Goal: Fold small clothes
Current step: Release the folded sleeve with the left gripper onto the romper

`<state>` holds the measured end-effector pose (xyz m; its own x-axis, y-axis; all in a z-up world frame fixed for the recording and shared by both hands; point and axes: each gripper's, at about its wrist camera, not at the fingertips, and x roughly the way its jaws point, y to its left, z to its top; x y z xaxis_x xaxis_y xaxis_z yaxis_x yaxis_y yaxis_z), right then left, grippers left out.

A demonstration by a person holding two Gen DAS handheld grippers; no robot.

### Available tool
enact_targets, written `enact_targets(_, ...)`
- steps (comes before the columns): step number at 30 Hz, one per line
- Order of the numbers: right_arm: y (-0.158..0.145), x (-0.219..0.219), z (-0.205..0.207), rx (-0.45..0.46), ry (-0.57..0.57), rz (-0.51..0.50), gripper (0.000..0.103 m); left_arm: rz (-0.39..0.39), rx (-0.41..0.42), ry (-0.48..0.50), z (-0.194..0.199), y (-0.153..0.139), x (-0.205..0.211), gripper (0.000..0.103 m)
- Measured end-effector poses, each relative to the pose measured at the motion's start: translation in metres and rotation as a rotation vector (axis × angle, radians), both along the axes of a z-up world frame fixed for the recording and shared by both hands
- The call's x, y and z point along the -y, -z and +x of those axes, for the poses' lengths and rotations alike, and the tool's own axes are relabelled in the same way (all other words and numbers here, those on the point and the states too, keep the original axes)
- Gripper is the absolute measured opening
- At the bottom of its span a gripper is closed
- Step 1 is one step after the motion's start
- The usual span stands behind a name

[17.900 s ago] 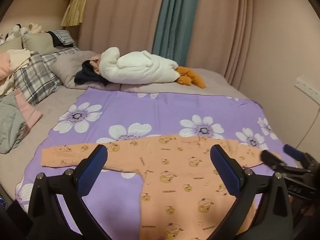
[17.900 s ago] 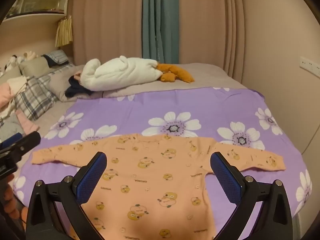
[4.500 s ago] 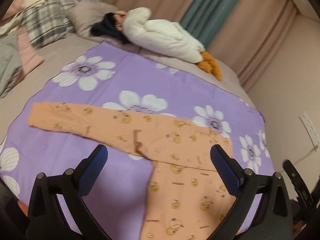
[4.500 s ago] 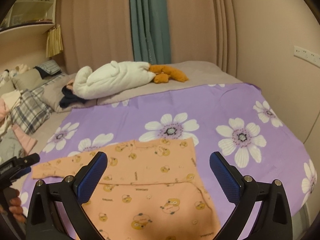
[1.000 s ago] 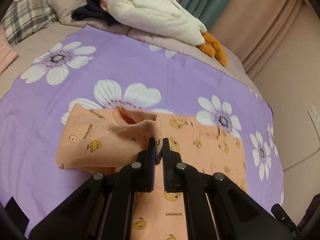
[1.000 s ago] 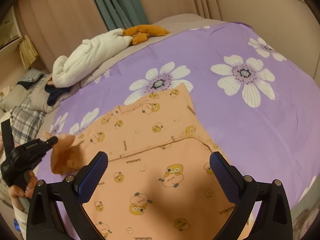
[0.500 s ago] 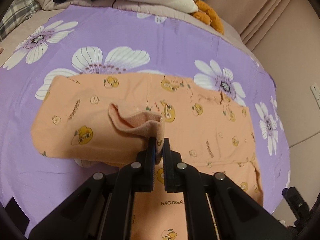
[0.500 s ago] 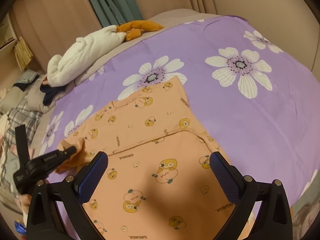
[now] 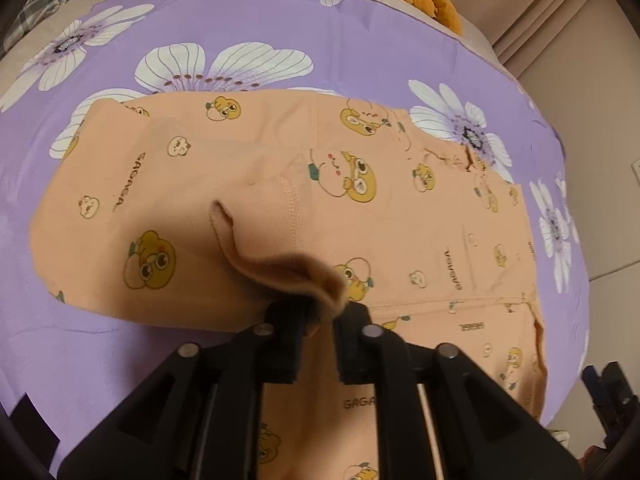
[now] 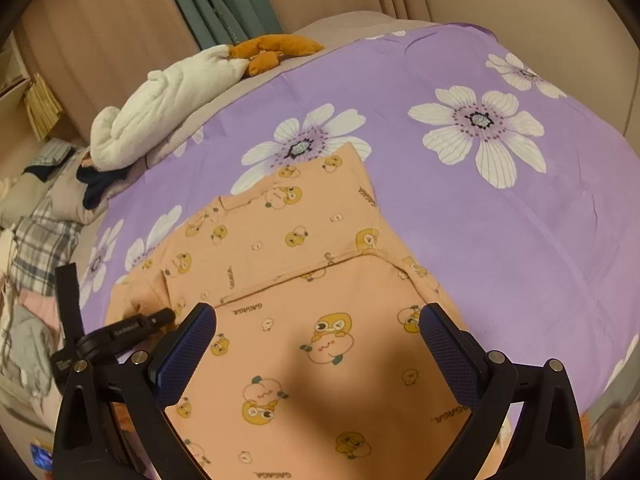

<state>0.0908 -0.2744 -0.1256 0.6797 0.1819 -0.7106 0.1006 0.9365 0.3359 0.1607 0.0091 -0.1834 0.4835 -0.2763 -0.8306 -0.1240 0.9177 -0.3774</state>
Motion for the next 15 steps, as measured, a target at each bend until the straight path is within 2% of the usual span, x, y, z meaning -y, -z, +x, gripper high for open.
enact_targets(1, 0.000, 0.000, 0.000, -0.002, 0.001, -0.002, 0.101, -0.018, 0.004, 0.005, -0.001, 0.000, 0.000, 0.032)
enact_targets(4, 0.000, -0.001, 0.000, -0.003, -0.002, -0.006, 0.101, -0.051, 0.024, 0.008, -0.004, -0.006, 0.003, 0.051)
enact_targets(9, -0.003, 0.002, -0.002, 0.009, 0.003, -0.011, 0.101, -0.047, 0.055, 0.012, -0.017, -0.021, 0.004, 0.053)
enact_targets(12, -0.001, 0.002, -0.002, 0.004, 0.004, -0.004, 0.101, -0.052, 0.107, -0.051, -0.032, -0.039, -0.011, 0.054)
enact_targets(15, -0.001, 0.001, -0.002, 0.001, -0.001, -0.002, 0.101, -0.067, 0.168, -0.104, -0.049, -0.056, -0.032, 0.066)
